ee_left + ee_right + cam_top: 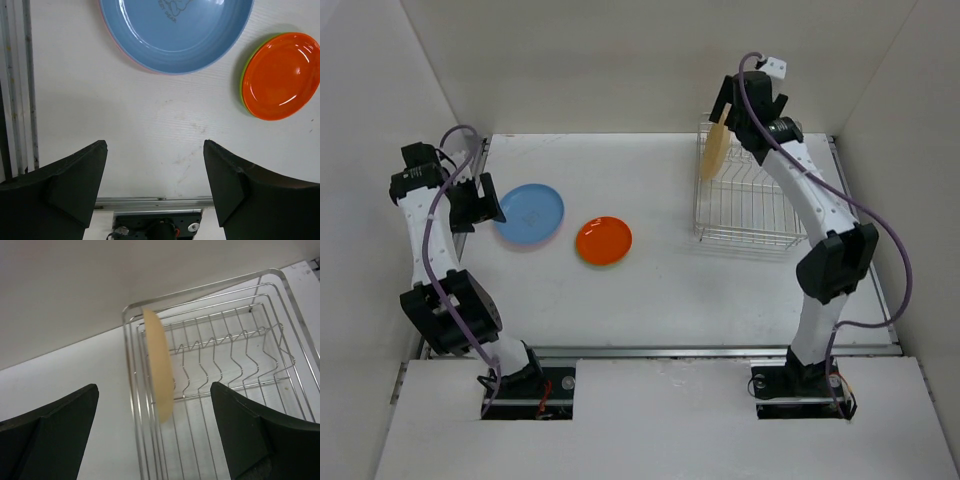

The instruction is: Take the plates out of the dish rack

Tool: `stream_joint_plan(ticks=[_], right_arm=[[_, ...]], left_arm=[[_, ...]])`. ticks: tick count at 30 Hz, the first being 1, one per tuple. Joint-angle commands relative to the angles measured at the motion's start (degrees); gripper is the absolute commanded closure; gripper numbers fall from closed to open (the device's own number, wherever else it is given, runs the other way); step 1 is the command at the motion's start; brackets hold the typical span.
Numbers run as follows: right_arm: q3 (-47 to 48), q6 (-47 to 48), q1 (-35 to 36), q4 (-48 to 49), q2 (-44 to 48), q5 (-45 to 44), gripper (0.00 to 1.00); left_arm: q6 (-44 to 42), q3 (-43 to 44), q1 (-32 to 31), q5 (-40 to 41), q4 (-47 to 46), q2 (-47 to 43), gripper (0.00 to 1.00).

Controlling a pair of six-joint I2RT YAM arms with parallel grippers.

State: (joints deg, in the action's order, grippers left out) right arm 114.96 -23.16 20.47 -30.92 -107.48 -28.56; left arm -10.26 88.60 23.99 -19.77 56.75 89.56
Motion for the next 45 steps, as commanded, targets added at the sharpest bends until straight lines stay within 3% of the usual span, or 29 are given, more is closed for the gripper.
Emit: stream_joint_plan(ticks=[1,9,13,14,16,17,21,26,32,36,38,42,43,45], right_arm=[[5.52,-0.31,-0.96,-4.06,-7.11,-6.16,0.01],[6.24,1.54,-2.19,1.91,-14.50,0.34,0.04],[6.77,1.54,-2.19,1.91,-15.92,0.96,0.30],[6.77,1.54,-2.19,1.91,-15.92,0.96,0.46],[6.77,2.15,-2.19,1.91,-15.22,0.96,0.62],[6.77,2.67,-2.19,1.22,-15.21,-0.09,0.77],[8.17,3.73,-2.19,-0.81,-12.14,-5.00,1.00],[8.79,9.61,0.44,-1.43,-5.83,-18.26,1.00],[8.79,24.02,4.40,5.59,-0.72,-36.80,1.00],[4.51,28.95,7.21,9.99,3.32,-41.92,1.00],[0.90,28.09,9.14,11.40,8.15,-37.31,1.00],[-11.58,24.31,13.89,11.93,15.89,-8.07,1.00],[-14.90,22.91,14.51,11.93,16.42,3.65,1.00],[-17.56,19.04,14.51,13.42,16.43,14.70,1.00]], left_arm=[[-2.39,-2.63,0.09,0.79,1.25,-0.96,0.25],[-3.53,-6.15,0.09,-0.88,2.57,-1.49,0.25],[-4.06,-6.16,0.09,-0.88,3.19,-0.97,0.25],[-4.06,-6.16,0.09,-0.88,3.19,-0.97,0.25],[-4.59,-6.16,0.09,-0.88,3.19,-0.97,0.25],[-4.59,-6.16,0.09,-0.88,3.19,-0.97,0.25],[-5.21,-5.63,0.09,-0.88,4.60,-0.44,0.25],[-6.26,-5.63,0.09,-1.41,5.65,-0.97,0.24],[-6.26,-3.70,-0.52,-1.94,6.79,-1.49,0.24],[-6.26,-2.02,-1.05,-4.48,9.07,-2.72,0.24],[-7.49,-1.50,-1.57,-7.72,10.39,-3.59,0.23],[-11.26,-0.36,-2.72,-15.35,13.55,-5.44,0.16],[-12.14,-0.35,-3.33,-17.13,15.13,-5.45,0.15],[-14.08,0.25,-4.56,-20.29,16.46,-5.45,0.15]])
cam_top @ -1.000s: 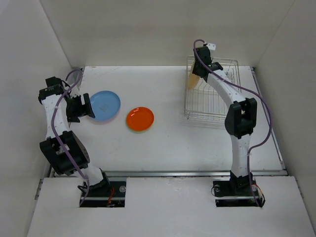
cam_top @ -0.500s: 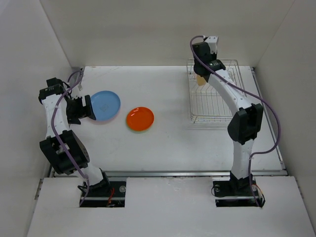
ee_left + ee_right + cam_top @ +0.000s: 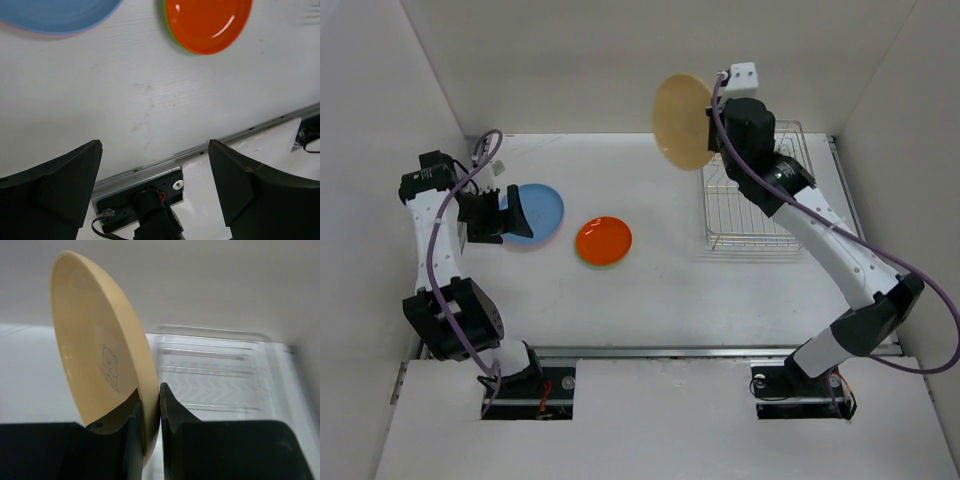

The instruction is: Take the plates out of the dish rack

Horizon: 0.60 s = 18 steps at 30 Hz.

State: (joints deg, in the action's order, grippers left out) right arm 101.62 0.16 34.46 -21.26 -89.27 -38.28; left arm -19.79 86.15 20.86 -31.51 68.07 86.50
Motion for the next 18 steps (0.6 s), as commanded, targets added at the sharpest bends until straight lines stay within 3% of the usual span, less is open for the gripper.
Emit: stream_joint_plan(ticks=[1,5,12,15,18], right_arm=[[-7.03,-4.99,1.05,4.90,-1.78,35.71,1.00],[-9.69,-7.55,5.35,11.32,-6.25,55.27,1.00],[-7.67,-11.93,11.85,17.20,-16.19,65.87,1.00],[-7.67,-13.96,13.09,20.38,-18.30,69.12,1.00],[-6.88,-14.49,13.70,20.99,-19.80,69.84,1.00]], left_arm=[[-4.55,2.71,-2.48,-9.09,5.66,-2.39,0.15],[-4.55,2.10,-4.42,-9.10,4.27,-4.31,0.14],[-3.07,-2.47,-5.83,-4.37,0.14,-4.94,0.14],[-3.06,-4.84,-5.83,-2.24,-0.40,-4.23,0.19],[-3.06,-6.43,-5.83,-0.93,-1.01,-3.62,0.33]])
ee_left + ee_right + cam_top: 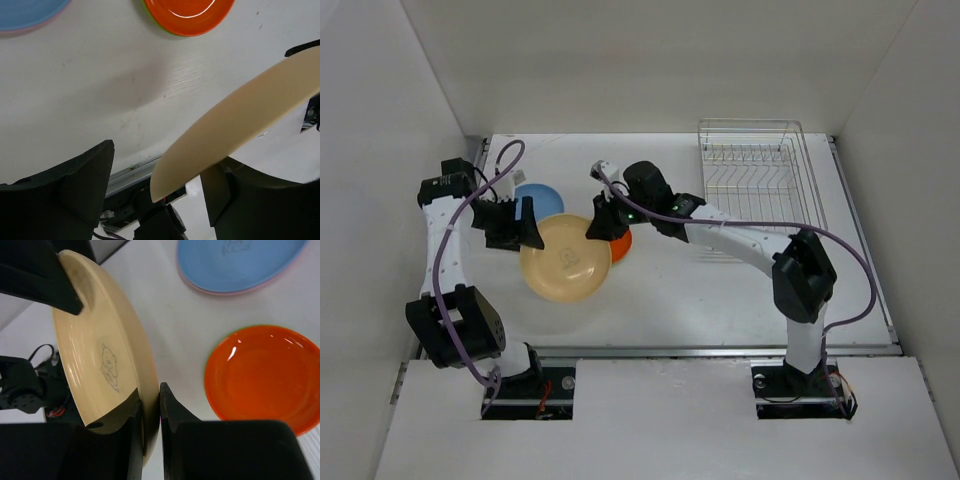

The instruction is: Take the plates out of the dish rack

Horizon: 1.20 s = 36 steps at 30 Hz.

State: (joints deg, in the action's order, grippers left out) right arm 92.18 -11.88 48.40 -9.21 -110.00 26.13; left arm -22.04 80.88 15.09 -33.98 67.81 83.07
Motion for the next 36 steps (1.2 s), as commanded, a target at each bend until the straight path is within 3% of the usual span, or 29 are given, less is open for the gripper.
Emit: stream_joint_plan(ticks=[1,4,5,6,7,12,15,16,17,19,23,28,34,35,36], right_arm=[[2.56,-2.45,-0.24,8.95,0.92,5.42,1.00],[2.56,-2.97,-0.24,9.48,0.40,5.42,1.00],[2.56,-2.97,-0.24,9.48,0.40,5.42,1.00],[2.56,-3.50,-0.24,9.48,0.40,5.42,1.00],[2.56,-3.50,-0.24,9.48,0.40,5.94,1.00],[3.26,-4.03,-0.24,8.95,-0.65,4.38,1.00],[7.46,-4.56,-0.24,4.92,-2.14,-1.33,0.42],[8.70,-4.56,-0.24,2.21,-2.94,-2.82,0.34],[9.76,-4.56,-0.24,0.96,-2.94,-4.32,0.18],[11.27,-4.03,-0.24,-0.54,-2.94,-9.32,0.00],[8.02,-4.55,-2.60,-0.54,2.22,-17.51,0.00],[1.70,-3.86,-3.23,-0.54,8.03,-20.85,0.00],[-3.23,-3.33,-3.23,-1.69,11.03,-22.00,0.00],[-3.24,-3.33,-3.23,-1.69,11.55,-21.39,0.00],[-3.85,-3.33,-3.23,-1.69,12.08,-20.86,0.00]], left_arm=[[-0.81,-1.77,-0.06,1.54,-1.36,0.34,0.38],[-1.34,-1.78,-0.06,2.68,-1.37,0.34,0.63],[-1.34,-1.78,-0.06,2.69,-1.37,0.34,0.74],[-0.73,-1.78,-0.06,2.69,-1.37,0.34,0.92],[-0.72,-1.78,-0.06,2.69,-1.37,0.34,1.00],[1.73,-2.40,-0.06,5.32,-4.08,-0.71,1.00],[4.19,-2.92,-0.06,7.70,-6.45,0.07,1.00],[4.20,-1.97,0.55,7.70,-6.46,0.60,1.00],[5.07,-0.30,1.16,7.00,-7.16,1.13,1.00],[7.17,1.99,3.80,5.07,-7.87,3.32,1.00],[14.19,7.79,7.93,4.36,-12.43,8.59,1.00],[21.07,13.06,12.15,4.36,-15.96,18.94,1.00],[23.62,19.29,12.15,6.46,-15.09,31.17,1.00],[24.15,20.10,12.15,6.47,-14.21,34.24,0.95],[23.54,20.63,12.15,6.47,-12.63,35.40,0.79]])
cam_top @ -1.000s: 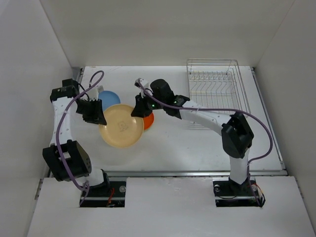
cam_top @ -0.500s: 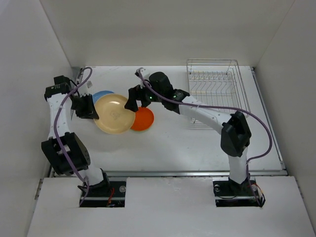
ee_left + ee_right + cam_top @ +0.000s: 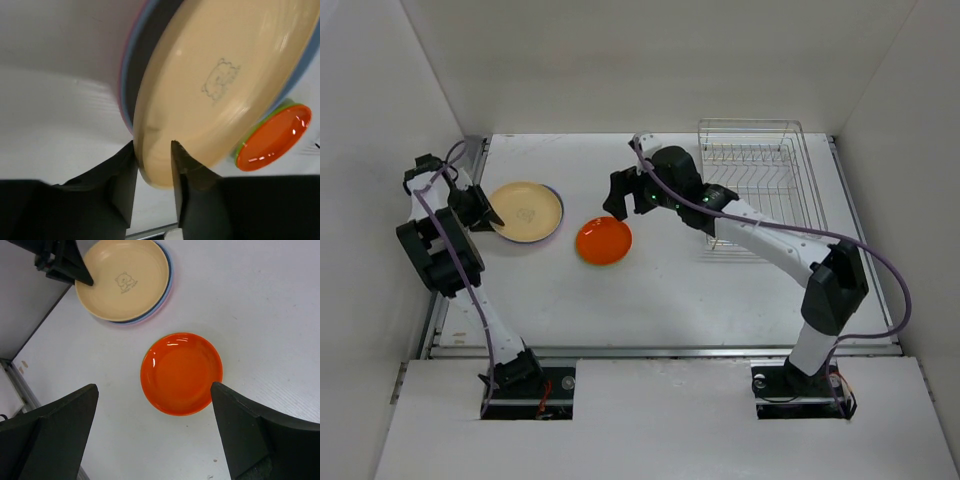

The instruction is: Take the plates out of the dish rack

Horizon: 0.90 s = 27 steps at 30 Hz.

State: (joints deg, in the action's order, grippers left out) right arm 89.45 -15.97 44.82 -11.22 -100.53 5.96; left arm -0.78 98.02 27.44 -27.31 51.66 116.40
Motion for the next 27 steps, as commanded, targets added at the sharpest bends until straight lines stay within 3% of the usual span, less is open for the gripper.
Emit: stream_joint_plan(ticks=[1,4,6,11,16,19,22,24,25,26,27], right_arm=[[-1.73,0.76,0.36,0.33,2.62,-0.68,0.00],[-2.44,0.76,0.36,0.33,3.84,-0.16,0.00],[-2.44,0.76,0.36,0.33,4.38,0.55,0.00],[-4.54,-0.29,0.36,0.85,7.00,1.78,0.00],[-8.40,-3.45,0.36,-1.78,13.15,-4.63,0.00],[-13.67,-5.55,0.36,-4.23,21.23,-12.43,0.00],[-18.16,-8.54,-0.16,-9.40,30.96,-26.13,0.00],[-19.83,-9.08,-0.17,-12.23,35.91,-35.25,0.00],[-21.41,-9.60,-0.17,-14.68,40.72,-37.92,0.00],[-22.03,-9.61,-0.17,-16.01,43.03,-40.04,0.00],[-22.56,-9.61,-0.17,-17.33,45.14,-42.67,0.00]], left_arm=[[1.75,3.50,-0.20,-0.20,3.54,2.77,0.68],[-0.53,2.62,-0.90,4.00,4.06,2.78,0.39],[-1.07,0.87,-2.56,8.40,3.54,0.69,0.35],[-2.39,-1.51,-2.57,9.12,2.31,-5.30,0.32],[-4.23,-3.35,-2.57,11.66,2.31,-13.29,0.32],[-5.02,-6.33,-2.57,13.15,2.31,-21.37,0.31],[-5.82,-10.28,-2.57,17.27,1.52,-30.86,0.26],[-5.29,-12.49,-2.57,24.56,-0.40,-38.30,0.17],[-3.29,-13.63,-2.57,27.46,-1.20,-40.70,0.06],[-2.05,-16.08,-2.57,30.10,-1.99,-43.07,0.00],[-0.82,-17.32,-2.57,34.82,-2.70,-47.54,0.00]])
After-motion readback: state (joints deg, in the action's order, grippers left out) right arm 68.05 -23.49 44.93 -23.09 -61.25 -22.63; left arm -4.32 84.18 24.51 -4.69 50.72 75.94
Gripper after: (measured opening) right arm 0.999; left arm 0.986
